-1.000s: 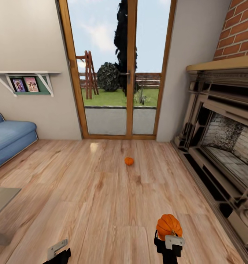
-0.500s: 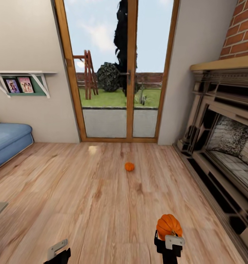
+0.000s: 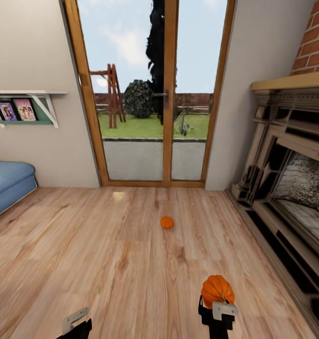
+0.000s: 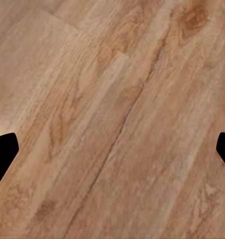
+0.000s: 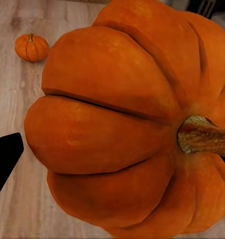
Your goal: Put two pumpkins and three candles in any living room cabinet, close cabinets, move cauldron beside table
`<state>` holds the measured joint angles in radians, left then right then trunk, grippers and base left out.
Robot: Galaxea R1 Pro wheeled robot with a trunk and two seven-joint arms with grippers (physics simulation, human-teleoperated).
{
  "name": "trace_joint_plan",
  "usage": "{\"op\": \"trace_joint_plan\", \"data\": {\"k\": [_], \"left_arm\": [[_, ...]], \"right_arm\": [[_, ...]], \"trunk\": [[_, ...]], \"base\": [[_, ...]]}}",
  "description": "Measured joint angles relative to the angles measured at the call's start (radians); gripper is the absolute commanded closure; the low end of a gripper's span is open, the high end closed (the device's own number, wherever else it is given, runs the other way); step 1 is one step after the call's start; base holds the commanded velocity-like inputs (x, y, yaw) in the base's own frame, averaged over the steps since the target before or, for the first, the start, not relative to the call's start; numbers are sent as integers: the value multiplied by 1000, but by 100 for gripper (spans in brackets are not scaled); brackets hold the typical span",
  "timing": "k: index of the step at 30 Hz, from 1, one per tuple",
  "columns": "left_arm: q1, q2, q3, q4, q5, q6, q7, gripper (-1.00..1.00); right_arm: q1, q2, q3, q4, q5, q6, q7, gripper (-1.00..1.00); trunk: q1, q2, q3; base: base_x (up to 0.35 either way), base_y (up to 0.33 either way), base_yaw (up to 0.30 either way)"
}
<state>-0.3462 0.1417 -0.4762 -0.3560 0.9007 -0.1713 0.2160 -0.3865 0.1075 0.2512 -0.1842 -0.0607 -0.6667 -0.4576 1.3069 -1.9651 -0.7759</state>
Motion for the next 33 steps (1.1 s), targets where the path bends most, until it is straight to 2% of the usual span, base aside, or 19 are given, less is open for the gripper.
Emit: {"op": "trace_joint_plan", "data": {"k": [33], "left_arm": [[0, -7, 1, 0, 0, 0, 0, -100]], "right_arm": [[0, 0, 0, 0, 1, 0, 0, 100]], "trunk": [[0, 0, 0]], "base": [[331, 0, 0]]}}
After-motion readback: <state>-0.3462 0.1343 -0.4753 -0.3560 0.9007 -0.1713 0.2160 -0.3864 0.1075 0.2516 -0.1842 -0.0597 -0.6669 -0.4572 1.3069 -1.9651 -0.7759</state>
